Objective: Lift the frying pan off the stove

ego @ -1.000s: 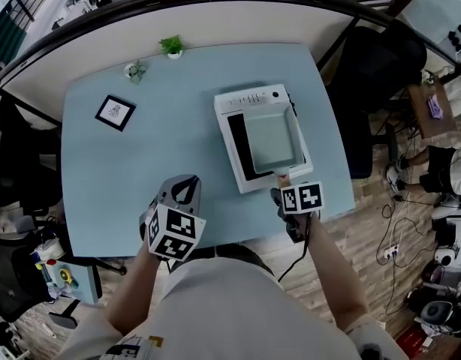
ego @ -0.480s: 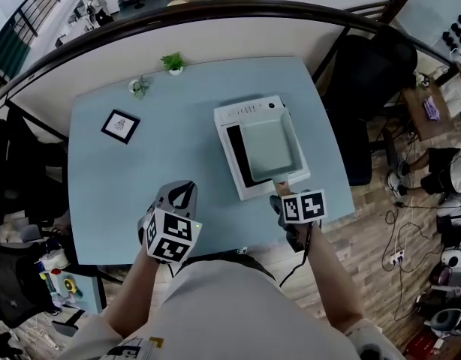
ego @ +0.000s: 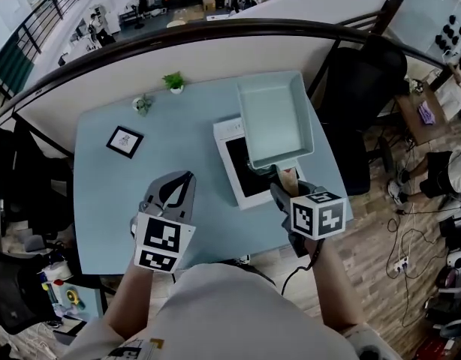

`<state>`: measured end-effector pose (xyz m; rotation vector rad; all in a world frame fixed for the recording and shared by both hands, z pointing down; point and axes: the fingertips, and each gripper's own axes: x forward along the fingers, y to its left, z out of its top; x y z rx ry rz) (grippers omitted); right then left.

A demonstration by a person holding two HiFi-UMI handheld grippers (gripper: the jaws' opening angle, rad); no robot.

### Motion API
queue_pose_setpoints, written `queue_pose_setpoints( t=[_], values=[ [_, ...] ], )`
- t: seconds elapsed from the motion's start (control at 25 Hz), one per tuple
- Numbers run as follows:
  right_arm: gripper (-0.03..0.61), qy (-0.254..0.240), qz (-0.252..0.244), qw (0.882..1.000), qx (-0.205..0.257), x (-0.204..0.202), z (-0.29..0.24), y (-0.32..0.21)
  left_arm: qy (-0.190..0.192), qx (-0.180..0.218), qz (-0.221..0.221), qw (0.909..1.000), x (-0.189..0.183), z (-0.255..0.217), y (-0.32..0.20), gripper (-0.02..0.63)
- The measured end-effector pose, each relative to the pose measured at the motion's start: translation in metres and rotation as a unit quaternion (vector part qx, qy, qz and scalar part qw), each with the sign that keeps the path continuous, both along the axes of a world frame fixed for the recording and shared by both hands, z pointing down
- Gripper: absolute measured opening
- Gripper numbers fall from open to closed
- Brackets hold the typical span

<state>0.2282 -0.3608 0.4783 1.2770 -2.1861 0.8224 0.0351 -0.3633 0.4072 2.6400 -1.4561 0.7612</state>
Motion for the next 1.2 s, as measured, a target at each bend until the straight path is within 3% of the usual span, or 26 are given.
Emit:
queue_pose_setpoints(
  t=[0.24, 0.44, 0.64, 0.8, 1.0, 1.2],
  values=[
    [0.106, -0.021, 0.011, 0.996, 0.082, -0.003, -0.075, 0.001, 0.016, 0.057, 0.001, 0.9983, -0.001, -0.050, 0.002, 0.006],
    [0.106, -0.028, 0.024, 0.989, 0.142, 0.002, -0.127, 0.009, 0.061, 0.064, 0.011, 0.9960, -0.002, -0.082, 0.007, 0.006],
    [0.106, -0.030, 0.037, 0.981, 0.188, 0.011, -0.163, 0.021, 0.060, 0.086, 0.004, 0.9945, -0.009, -0.100, 0.012, 0.006],
    [0.106, -0.047, 0.024, 0.978, 0.204, 0.012, -0.183, 0.032, 0.064, 0.093, -0.005, 0.9936, -0.012, -0.111, 0.014, 0.006],
    [0.107, -0.010, 0.007, 0.975, 0.222, 0.013, -0.188, 0.039, 0.061, 0.097, -0.007, 0.9934, -0.011, -0.115, 0.016, 0.006],
    [0.106, -0.024, -0.001, 0.976, 0.219, 0.009, -0.185, 0.043, 0.061, 0.097, -0.002, 0.9934, -0.006, -0.118, 0.019, 0.006]
  ],
)
